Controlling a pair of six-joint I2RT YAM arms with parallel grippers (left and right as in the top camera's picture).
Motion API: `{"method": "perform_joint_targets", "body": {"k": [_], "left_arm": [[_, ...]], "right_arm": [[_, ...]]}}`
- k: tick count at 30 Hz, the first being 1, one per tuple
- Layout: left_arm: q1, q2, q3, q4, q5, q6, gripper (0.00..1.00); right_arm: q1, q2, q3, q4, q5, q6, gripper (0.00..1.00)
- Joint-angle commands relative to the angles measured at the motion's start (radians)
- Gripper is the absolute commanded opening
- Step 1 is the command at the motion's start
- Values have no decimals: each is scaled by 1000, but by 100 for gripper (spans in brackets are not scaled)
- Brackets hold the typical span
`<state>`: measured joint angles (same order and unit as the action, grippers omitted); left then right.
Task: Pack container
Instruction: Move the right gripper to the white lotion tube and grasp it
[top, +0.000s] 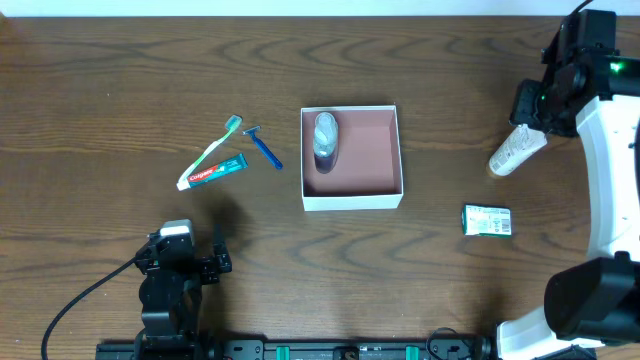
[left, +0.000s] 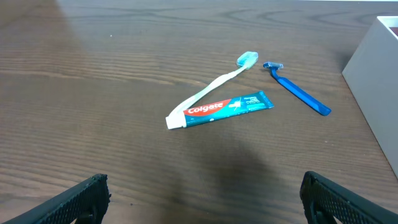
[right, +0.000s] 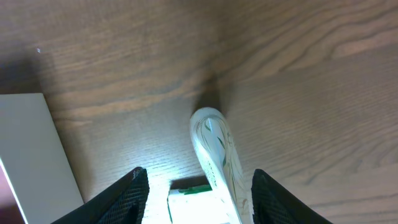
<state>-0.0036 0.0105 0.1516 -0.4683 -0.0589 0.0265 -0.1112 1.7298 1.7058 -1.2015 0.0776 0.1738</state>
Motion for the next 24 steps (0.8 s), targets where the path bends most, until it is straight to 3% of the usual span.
{"method": "perform_joint_targets", "body": {"k": [1,7,12,24], "left_arm": [[3,-5,-17,-1,-4,-1,98],[3,-5,-17,-1,-4,-1,98],[3,-5,-17,-1,-4,-1,98],[3,-5,-17,-1,-4,-1,98]], "right_arm": [[-29,37,-6,-11,-2,13,54],[-37,49,-6,-14,-4,13,29],[-37,47,-6,-14,-4,13,2],[32,-101,41,-33,-8,39,1]]}}
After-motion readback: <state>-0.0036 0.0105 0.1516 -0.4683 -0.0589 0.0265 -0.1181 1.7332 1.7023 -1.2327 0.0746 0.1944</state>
